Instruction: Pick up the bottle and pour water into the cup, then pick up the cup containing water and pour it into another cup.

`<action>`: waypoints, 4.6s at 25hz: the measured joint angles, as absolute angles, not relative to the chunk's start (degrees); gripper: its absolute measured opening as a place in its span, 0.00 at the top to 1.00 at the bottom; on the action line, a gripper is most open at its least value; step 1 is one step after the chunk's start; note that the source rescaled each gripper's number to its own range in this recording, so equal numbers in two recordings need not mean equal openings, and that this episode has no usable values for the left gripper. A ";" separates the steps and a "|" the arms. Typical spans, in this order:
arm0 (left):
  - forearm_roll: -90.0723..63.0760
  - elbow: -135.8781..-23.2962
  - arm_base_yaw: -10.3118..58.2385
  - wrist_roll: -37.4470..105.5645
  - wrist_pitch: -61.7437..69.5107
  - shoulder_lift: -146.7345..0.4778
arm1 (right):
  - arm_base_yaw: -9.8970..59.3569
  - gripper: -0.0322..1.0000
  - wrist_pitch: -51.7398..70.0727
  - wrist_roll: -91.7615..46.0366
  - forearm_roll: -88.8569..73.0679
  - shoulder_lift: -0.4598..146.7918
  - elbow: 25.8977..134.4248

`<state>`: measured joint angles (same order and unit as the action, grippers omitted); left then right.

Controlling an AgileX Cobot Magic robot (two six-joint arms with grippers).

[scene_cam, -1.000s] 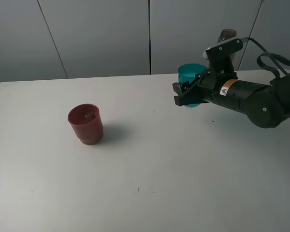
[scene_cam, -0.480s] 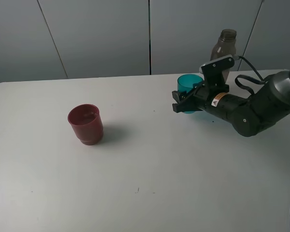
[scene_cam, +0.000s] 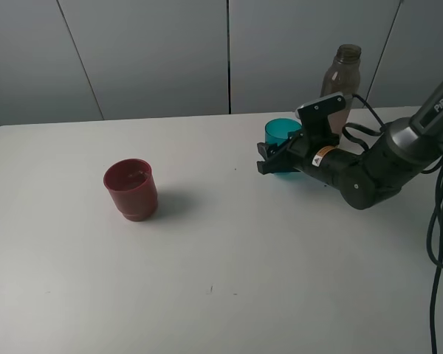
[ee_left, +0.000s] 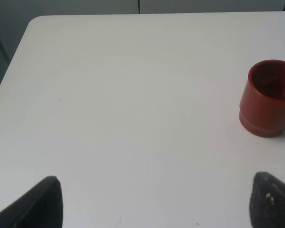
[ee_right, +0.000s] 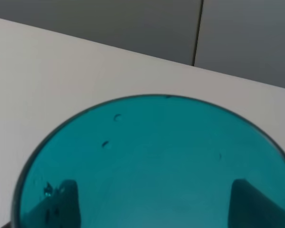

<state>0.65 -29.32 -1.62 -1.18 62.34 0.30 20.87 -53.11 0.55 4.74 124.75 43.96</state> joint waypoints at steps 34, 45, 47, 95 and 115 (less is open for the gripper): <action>0.65 -29.32 -1.62 -1.09 62.34 0.30 | 20.97 0.00 -21.38 2.41 6.55 99.14 31.57; 0.65 -29.32 -1.62 -1.09 62.34 0.30 | 20.97 0.00 21.57 2.08 6.55 58.79 32.54; 0.65 -29.32 -1.62 -1.09 62.34 0.30 | 20.97 0.00 32.76 2.08 6.55 51.46 34.58; 0.75 -29.32 -1.62 -1.09 62.34 0.30 | 3.85 0.00 62.89 1.87 0.41 -0.06 29.42; 0.75 -29.32 -1.62 -1.31 62.34 0.30 | 3.85 0.00 62.89 1.78 0.41 -0.06 29.42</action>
<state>0.75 -29.32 -1.62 -1.31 62.34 0.30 3.85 62.89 1.78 0.41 -0.06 29.42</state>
